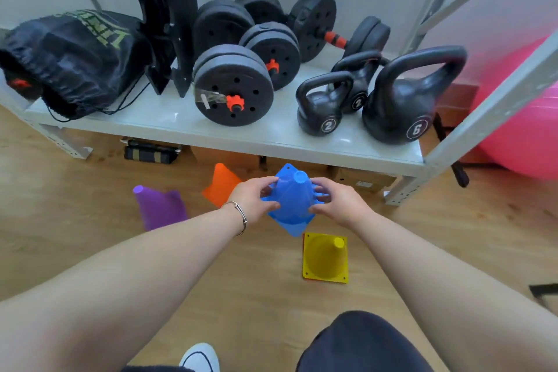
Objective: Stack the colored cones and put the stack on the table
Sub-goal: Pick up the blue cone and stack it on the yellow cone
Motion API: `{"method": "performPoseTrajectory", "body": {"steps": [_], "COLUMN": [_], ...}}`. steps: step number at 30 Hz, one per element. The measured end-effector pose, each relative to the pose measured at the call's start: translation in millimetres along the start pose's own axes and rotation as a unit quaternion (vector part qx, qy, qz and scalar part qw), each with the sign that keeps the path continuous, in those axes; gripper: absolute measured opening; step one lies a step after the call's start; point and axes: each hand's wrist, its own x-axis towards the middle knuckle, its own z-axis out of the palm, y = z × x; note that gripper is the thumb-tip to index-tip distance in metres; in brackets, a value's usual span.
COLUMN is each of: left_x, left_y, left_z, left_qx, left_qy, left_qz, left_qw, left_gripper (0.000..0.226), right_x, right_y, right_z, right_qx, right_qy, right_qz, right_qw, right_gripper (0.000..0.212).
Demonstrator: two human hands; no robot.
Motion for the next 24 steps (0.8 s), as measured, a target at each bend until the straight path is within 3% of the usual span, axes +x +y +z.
{"method": "performPoseTrajectory", "body": {"steps": [10, 24], "left_x": [16.9, 9.7], "left_y": [38.4, -4.8], "left_z": [72.4, 168.0], "left_qx": [0.044, 0.005], "left_qy": [-0.066, -0.094], "left_qz": [0.02, -0.037], "left_qw": [0.997, 0.995], "left_gripper": [0.066, 0.07], "right_x": [-37.9, -47.2], "right_y": [74.9, 158.1], "right_z": [-27.7, 27.0], "right_qx": [0.034, 0.07], "right_qy": [0.023, 0.022], "right_qz": [0.057, 0.118], "right_qw": [0.998, 0.99], "right_gripper": [0.068, 0.066]}}
